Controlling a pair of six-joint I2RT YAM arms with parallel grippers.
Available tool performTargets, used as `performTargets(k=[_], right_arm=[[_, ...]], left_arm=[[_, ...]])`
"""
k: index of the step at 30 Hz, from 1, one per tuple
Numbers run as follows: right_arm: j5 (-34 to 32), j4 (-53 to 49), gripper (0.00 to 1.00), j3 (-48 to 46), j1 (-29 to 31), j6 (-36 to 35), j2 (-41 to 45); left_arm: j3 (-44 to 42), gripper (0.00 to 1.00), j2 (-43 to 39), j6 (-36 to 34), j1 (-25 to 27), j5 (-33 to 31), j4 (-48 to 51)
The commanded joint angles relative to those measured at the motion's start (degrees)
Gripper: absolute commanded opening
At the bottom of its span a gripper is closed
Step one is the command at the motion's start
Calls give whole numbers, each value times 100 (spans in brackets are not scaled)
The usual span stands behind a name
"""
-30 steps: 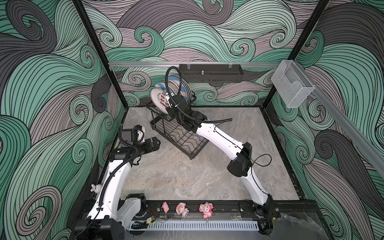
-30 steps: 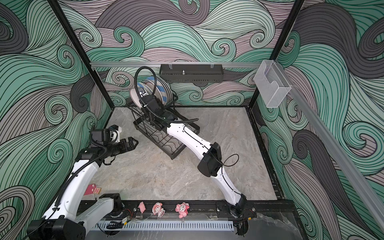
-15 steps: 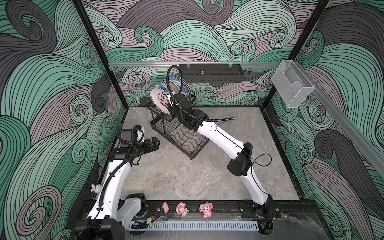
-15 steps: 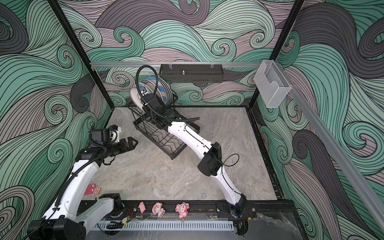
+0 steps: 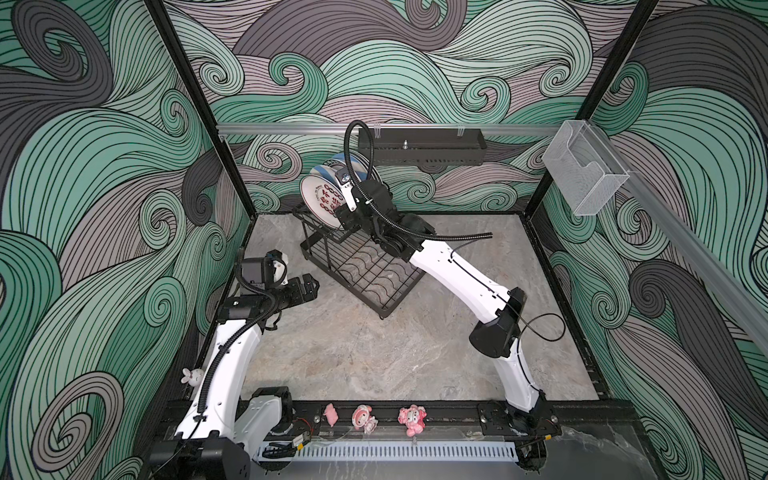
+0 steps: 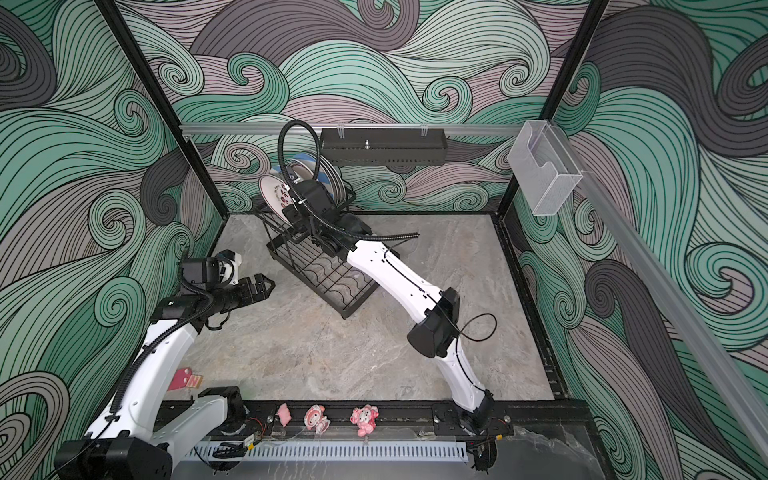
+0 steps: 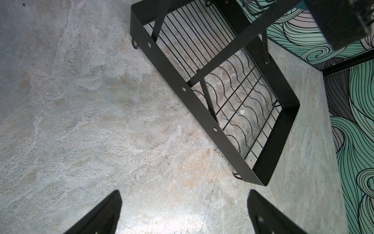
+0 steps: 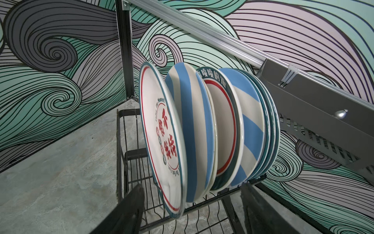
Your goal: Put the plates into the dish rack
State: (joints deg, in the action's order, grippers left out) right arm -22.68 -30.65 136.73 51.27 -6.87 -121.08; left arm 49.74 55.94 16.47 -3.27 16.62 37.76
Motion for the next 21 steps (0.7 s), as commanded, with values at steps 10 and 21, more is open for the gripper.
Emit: performTargets(k=[10,21], right_arm=[[204,1062,85,-5540,-1680,1171,3805],[-590,4055,100,-9809,-3804,960,5214]], left_arm=[[-874,99,-586,650,-54,-2324,-2137],[-2078,99,969,-547,-155,-3472,-4866]])
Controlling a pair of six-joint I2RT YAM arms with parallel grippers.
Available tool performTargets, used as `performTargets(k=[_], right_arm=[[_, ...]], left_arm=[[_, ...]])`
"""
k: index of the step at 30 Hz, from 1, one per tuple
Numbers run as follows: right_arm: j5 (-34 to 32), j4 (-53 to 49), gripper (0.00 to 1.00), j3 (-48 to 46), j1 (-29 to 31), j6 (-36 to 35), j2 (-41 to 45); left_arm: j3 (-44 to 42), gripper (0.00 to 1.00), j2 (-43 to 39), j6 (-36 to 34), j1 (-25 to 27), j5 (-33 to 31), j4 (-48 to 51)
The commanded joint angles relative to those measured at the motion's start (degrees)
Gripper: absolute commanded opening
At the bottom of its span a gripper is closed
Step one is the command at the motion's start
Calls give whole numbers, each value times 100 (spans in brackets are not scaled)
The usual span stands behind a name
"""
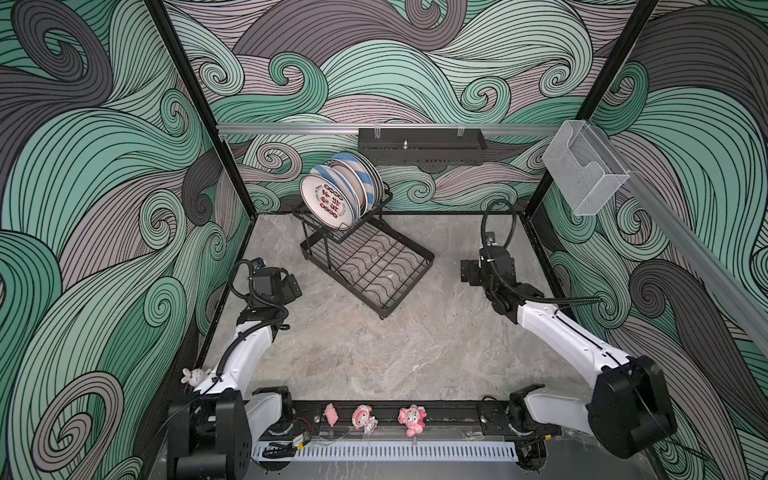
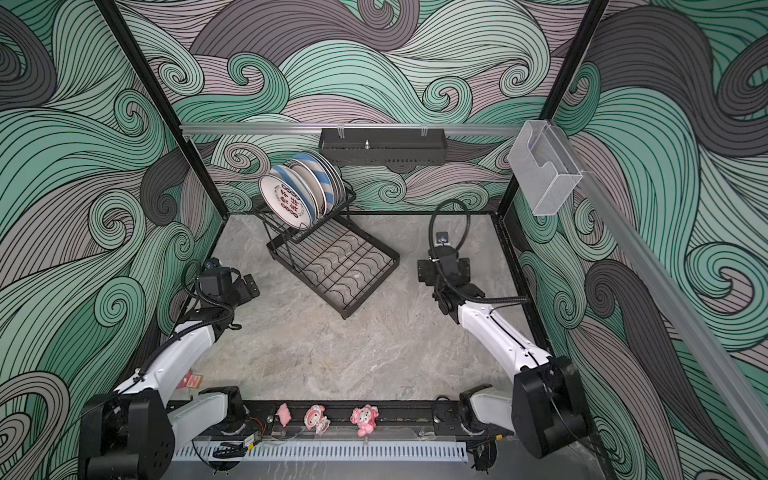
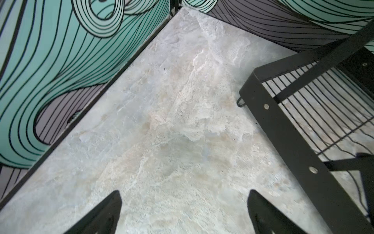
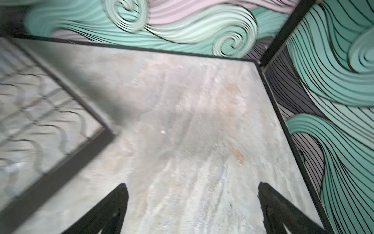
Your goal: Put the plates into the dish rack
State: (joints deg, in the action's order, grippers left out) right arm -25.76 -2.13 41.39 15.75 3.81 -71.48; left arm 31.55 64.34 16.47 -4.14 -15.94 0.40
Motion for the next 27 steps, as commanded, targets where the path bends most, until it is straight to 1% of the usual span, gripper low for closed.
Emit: performTargets(k=[1,3,4,5,6,7,8,9,10,12,13,14,15,16,17,18,19,20,22,24,27], right_arm=[[-264,1455,100,-457,-392,-241,205],[-105,1814,100,-685,-692,-399,-4],[276,2017,100,-782,-883,-458,-183],[468,2168,100,-842,-1050,-402,-364],[581,2387,100,-915,-1186,-289,-564],[713,2679,100,-1017,-1268,-248,-709],[836,3056,100,-1152,-1320,-245,-821],[1110,3482,100,-1314,-1413,-157,-964],[1539,3947,100,-1491,-1480,-148,-1082],[1924,4673,100,-1752,-1491,-299,-1299],[2058,4838,100,-1807,-1486,-344,-1399],[2065,4929,100,-1820,-1475,-359,-1525],[2095,5314,100,-1866,-1438,-435,-1735],[2024,5489,100,-1918,-1353,-530,-1812],[2014,5201,100,-1855,-1346,-517,-1725],[2021,4961,100,-1802,-1355,-513,-1629],[2018,5134,100,-1843,-1354,-513,-1666],[2015,5239,100,-1862,-1351,-511,-1725],[2037,4991,100,-1810,-1347,-513,-1647],[2037,5155,100,-1840,-1351,-513,-1700],[2053,5104,100,-1837,-1355,-513,-1675]], left_arm=[[-489,99,261,-553,-129,-58,-1706],[-786,99,671,-709,-250,464,-2698],[-821,99,940,-854,-266,512,-3097],[-742,99,1135,-850,-302,492,-3198],[-549,99,1228,-870,-352,602,-2975],[-368,98,1274,-785,-456,918,-2672],[-390,98,1397,-764,-501,1099,-2894],[-472,98,1477,-698,-570,1522,-3171],[-672,98,1657,-849,-579,1917,-3773],[-772,99,2050,-1196,-555,2573,-4277],[-732,99,2181,-1283,-502,2637,-4297],[-665,99,2323,-1306,-468,2559,-4315],[-614,99,2422,-1391,-372,2386,-4348],[-520,99,2391,-1432,-264,2140,-4103],[-440,99,2308,-1377,-239,2039,-3778],[-458,99,2323,-1401,-220,2029,-3883],[-483,99,2366,-1440,-219,2047,-3988],[-460,98,2339,-1409,-218,2032,-3881],[-461,99,2344,-1396,-218,2017,-3889],[-447,99,2319,-1392,-210,1999,-3828],[-449,99,2328,-1396,-202,1999,-3845]])
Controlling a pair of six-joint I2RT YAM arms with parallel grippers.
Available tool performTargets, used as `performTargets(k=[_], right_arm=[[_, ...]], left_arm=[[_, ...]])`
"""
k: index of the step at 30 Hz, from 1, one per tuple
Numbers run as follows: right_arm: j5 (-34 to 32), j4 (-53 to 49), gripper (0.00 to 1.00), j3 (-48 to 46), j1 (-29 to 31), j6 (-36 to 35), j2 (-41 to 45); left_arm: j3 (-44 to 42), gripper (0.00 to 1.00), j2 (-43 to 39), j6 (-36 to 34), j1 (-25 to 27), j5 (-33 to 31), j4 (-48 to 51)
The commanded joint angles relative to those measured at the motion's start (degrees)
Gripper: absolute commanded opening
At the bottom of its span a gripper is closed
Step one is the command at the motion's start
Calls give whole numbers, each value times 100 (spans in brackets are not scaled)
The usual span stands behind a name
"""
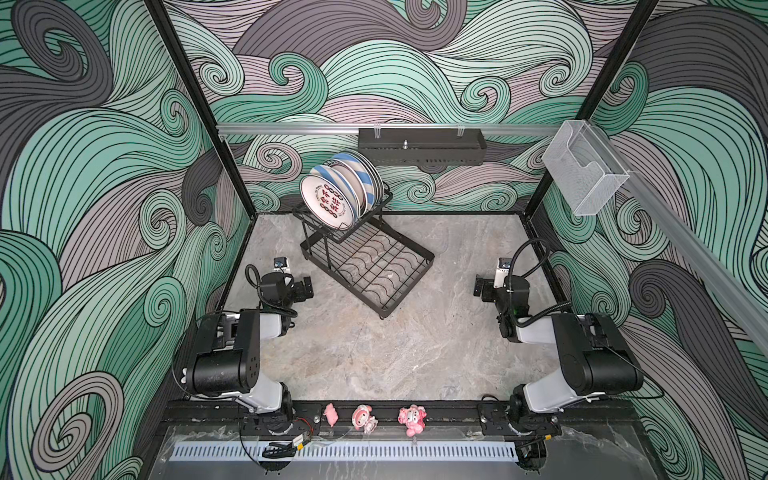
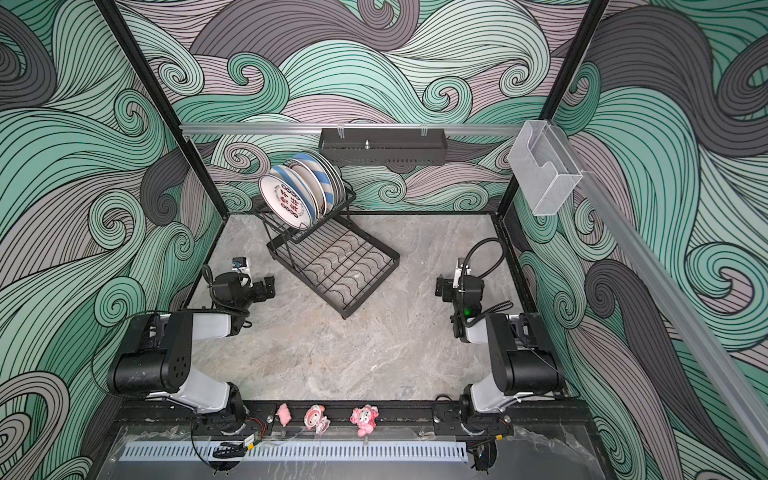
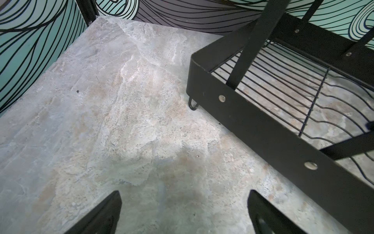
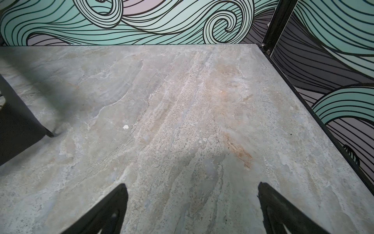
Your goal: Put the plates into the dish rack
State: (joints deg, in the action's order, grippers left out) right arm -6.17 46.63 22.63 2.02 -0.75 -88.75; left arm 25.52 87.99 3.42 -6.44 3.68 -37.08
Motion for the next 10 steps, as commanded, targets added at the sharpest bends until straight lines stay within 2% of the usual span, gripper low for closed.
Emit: performTargets(k=[1,10], right_arm=[[113,235,100,44,22,-59,47],[143,187,100,57,14,-65,59]], left_arm=[[154,99,-42,-96,19,41,-98],[146,98,-45,-92,20,36,-98]])
